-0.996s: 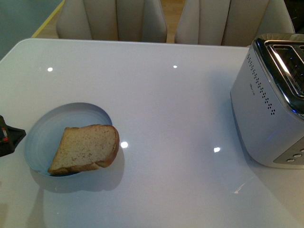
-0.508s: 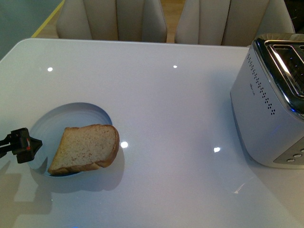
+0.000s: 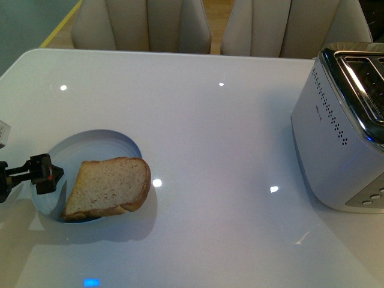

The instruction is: Left arm holds plate, right arm toasts bread

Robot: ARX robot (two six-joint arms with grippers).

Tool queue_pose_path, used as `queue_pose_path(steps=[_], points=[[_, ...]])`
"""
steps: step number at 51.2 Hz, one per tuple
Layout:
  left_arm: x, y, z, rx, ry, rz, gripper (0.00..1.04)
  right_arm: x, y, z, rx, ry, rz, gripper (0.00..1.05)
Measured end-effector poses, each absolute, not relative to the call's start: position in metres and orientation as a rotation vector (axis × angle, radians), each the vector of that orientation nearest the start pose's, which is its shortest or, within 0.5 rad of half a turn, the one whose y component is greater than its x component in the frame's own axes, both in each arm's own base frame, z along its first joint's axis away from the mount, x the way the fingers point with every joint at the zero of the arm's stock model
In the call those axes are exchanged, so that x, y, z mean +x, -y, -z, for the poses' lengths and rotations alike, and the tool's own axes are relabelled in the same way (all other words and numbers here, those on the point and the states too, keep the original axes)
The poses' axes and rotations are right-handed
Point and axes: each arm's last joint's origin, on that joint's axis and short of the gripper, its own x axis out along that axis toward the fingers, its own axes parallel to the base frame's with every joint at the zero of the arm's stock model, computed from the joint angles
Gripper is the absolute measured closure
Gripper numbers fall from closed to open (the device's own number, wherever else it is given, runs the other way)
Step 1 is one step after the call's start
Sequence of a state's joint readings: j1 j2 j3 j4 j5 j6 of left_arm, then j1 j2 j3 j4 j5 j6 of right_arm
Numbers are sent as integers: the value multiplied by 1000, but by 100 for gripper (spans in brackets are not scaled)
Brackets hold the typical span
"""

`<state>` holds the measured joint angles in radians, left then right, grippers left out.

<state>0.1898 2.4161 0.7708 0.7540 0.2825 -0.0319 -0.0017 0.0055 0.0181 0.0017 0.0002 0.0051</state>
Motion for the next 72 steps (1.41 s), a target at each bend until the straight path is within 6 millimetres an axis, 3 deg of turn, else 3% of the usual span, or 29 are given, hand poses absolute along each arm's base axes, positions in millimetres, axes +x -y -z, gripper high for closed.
queue_pose_path(steps=[10, 32, 40, 42, 62, 72], points=[[322, -46, 46, -221, -866, 86, 9, 97, 0, -169, 5, 14, 2, 9], [326, -34, 49, -210, -892, 111, 70, 97, 0, -169, 5, 14, 2, 9], [326, -33, 49, -234, -900, 120, 99, 97, 0, -169, 5, 14, 2, 9], [326, -33, 49, -243, -899, 122, 102, 97, 0, -169, 5, 14, 2, 9], [317, -34, 44, -346, -903, 96, 102, 97, 0, -169, 5, 14, 2, 9], [308, -32, 30, -352, -904, 83, 102, 97, 0, -169, 5, 14, 2, 9]])
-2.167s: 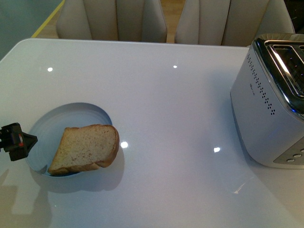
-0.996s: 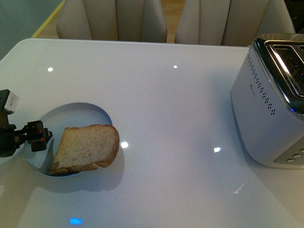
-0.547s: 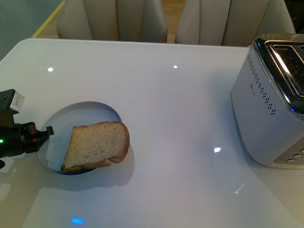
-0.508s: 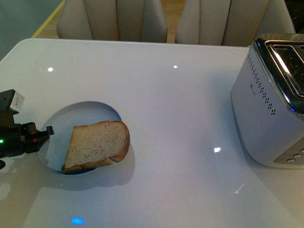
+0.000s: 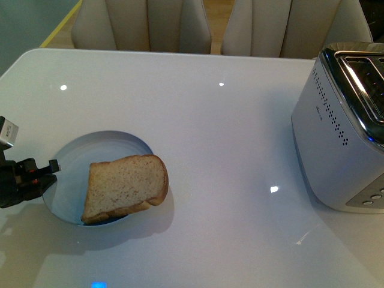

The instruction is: Left arm holds plate, right arm toasts bread

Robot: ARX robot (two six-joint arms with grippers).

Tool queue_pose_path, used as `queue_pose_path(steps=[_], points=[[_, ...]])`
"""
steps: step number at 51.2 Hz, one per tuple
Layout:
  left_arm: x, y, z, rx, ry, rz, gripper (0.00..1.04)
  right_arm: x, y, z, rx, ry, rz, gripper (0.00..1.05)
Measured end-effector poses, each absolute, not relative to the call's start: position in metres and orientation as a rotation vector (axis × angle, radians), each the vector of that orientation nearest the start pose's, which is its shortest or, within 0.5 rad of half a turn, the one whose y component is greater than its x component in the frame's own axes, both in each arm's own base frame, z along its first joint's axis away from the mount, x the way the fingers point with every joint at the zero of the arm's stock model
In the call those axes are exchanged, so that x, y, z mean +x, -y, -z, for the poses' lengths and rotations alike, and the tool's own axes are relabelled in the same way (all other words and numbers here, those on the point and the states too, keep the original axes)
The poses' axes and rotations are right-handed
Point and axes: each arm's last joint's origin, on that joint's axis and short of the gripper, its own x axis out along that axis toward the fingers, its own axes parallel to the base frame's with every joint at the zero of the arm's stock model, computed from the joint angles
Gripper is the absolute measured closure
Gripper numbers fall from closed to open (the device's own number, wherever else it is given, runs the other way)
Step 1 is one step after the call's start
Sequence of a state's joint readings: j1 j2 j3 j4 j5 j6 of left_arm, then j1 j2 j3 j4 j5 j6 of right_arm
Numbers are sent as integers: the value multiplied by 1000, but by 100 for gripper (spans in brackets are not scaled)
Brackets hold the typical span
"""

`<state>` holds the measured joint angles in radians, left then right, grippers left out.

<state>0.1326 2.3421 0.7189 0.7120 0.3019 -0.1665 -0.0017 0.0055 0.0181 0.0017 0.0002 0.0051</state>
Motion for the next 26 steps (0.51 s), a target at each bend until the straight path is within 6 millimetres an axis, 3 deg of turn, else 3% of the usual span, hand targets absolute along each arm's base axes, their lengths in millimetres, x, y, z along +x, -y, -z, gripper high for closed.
queue_pose_path(steps=[26], points=[[296, -22, -35, -426, -832, 92, 102, 97, 0, -169, 5, 14, 2, 9]])
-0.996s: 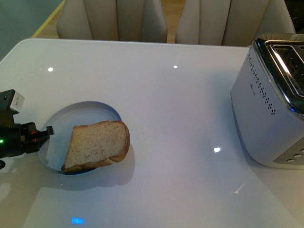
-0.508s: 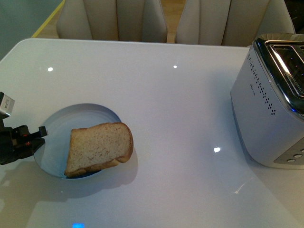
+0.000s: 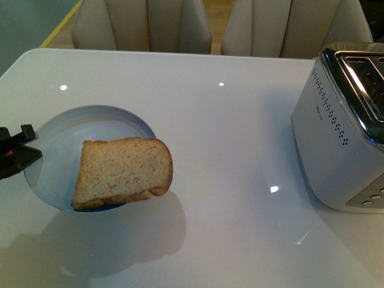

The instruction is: Left arm holds plate, right arm toasts bread

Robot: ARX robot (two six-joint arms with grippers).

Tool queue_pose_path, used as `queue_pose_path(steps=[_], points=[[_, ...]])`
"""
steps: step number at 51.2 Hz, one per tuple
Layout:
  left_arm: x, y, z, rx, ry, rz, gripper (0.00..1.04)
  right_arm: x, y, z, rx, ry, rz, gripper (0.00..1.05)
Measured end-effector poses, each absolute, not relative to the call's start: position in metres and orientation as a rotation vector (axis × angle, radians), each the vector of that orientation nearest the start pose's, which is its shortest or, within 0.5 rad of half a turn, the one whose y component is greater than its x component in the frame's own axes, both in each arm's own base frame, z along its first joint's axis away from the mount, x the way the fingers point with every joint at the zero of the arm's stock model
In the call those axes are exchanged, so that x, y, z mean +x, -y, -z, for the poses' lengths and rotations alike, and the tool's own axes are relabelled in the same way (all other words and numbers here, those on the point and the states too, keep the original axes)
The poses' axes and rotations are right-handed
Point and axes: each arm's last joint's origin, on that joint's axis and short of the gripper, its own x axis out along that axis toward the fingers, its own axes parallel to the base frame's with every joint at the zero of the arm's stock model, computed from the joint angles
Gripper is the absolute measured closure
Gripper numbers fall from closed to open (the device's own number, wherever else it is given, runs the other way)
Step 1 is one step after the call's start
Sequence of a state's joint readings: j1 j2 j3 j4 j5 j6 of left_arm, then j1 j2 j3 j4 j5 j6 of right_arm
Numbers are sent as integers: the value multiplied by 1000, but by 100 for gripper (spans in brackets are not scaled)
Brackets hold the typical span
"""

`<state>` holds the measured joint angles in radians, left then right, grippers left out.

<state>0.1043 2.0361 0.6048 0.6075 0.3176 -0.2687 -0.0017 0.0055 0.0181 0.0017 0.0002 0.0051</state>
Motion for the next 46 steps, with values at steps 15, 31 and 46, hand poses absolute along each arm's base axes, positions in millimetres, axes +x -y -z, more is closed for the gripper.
queue_pose_path(steps=[15, 31, 46], points=[[291, 0, -81, -472, -803, 117, 102, 97, 0, -169, 5, 14, 2, 9], [282, 45, -128, -473, -799, 160, 102, 97, 0, -169, 5, 14, 2, 9], [271, 88, -164, -496, -790, 226, 102, 97, 0, -169, 5, 14, 2, 9]])
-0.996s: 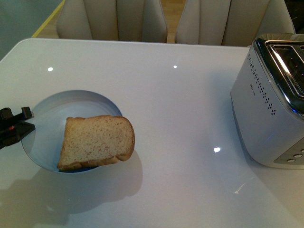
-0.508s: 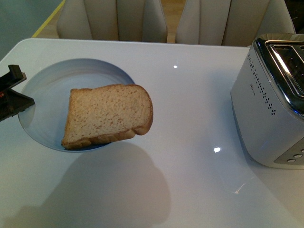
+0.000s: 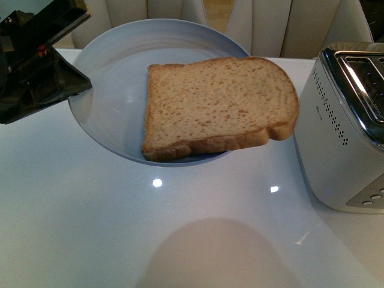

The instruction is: Left arm holds plate, right arm toasts bread

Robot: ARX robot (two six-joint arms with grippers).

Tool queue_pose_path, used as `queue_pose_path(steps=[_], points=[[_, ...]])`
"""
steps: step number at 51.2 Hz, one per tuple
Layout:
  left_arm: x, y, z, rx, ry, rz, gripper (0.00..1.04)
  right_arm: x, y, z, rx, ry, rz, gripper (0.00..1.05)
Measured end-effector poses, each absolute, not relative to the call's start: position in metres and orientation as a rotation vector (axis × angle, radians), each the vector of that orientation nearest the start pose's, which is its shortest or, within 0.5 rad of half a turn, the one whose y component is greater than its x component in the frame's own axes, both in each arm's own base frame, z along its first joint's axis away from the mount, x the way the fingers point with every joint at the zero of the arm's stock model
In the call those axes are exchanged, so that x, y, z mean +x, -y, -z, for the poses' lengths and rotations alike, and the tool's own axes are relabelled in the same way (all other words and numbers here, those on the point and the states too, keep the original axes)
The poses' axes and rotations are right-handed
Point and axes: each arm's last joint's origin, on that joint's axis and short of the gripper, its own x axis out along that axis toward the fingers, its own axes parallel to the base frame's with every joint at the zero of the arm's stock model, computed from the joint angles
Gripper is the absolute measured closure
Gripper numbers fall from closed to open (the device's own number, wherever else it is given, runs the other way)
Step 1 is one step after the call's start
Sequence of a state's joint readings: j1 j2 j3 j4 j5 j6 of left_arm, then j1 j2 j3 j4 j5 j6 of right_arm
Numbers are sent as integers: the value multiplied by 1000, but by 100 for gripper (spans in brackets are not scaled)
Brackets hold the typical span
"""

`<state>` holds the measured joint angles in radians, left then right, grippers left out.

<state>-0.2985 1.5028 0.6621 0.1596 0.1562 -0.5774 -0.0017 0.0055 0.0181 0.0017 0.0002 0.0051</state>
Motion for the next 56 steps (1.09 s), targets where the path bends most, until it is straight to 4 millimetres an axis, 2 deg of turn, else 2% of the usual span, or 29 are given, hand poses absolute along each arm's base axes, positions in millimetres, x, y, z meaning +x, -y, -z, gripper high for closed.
queue_pose_path(steps=[6, 32, 56], points=[[265, 102, -172, -502, -791, 245, 102, 97, 0, -169, 5, 14, 2, 9], [249, 138, -191, -517, -809, 283, 102, 97, 0, -169, 5, 14, 2, 9], [246, 152, -199, -559, -806, 294, 102, 97, 0, -169, 5, 14, 2, 9]])
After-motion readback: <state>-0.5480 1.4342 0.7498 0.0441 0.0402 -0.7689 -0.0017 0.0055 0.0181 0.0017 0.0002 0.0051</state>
